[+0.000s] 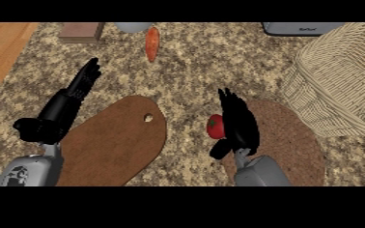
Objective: Pick the tomato from the placemat and place it in the basket
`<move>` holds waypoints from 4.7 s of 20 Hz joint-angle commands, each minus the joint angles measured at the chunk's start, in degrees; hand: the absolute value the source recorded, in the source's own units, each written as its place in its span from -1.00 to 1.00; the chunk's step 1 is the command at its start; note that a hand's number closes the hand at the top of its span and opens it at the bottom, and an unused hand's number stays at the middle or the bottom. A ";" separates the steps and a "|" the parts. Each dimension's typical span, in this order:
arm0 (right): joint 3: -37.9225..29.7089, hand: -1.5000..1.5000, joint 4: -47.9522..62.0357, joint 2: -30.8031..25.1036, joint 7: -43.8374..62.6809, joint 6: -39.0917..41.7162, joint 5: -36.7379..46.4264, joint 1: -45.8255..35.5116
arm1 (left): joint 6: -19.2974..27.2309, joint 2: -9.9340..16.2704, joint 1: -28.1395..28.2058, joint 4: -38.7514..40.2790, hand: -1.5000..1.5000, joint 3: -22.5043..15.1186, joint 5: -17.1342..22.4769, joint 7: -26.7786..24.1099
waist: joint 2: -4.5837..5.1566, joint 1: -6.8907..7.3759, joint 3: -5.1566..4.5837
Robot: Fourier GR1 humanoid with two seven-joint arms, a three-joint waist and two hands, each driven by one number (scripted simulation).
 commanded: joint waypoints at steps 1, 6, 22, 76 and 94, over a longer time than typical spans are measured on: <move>4.25 -1.00 0.74 0.15 6.33 -1.36 -1.60 -1.89 | -1.09 -0.07 -3.90 1.06 0.00 1.76 1.19 3.48 | 0.00 -0.01 0.00; 2.34 -1.00 8.61 0.16 0.38 -4.18 -4.90 -3.60 | -0.90 -1.94 1.75 -2.57 0.00 0.60 -0.59 1.35 | 0.01 0.21 0.00; 3.14 1.00 14.41 -2.24 -9.55 0.86 1.20 -5.68 | -2.22 -1.74 -4.76 2.37 0.00 3.21 -0.92 1.62 | 0.10 -0.11 0.00; -38.92 1.00 21.46 -15.96 29.07 -31.51 24.10 -47.65 | -3.16 -1.89 -2.10 -0.45 0.00 3.18 -1.42 1.70 | 0.19 0.27 0.01; -48.58 1.00 20.50 -23.42 14.27 -35.10 11.24 -32.62 | -4.73 -1.10 -2.20 1.99 0.00 4.79 -0.96 -0.25 | 0.08 -0.06 0.00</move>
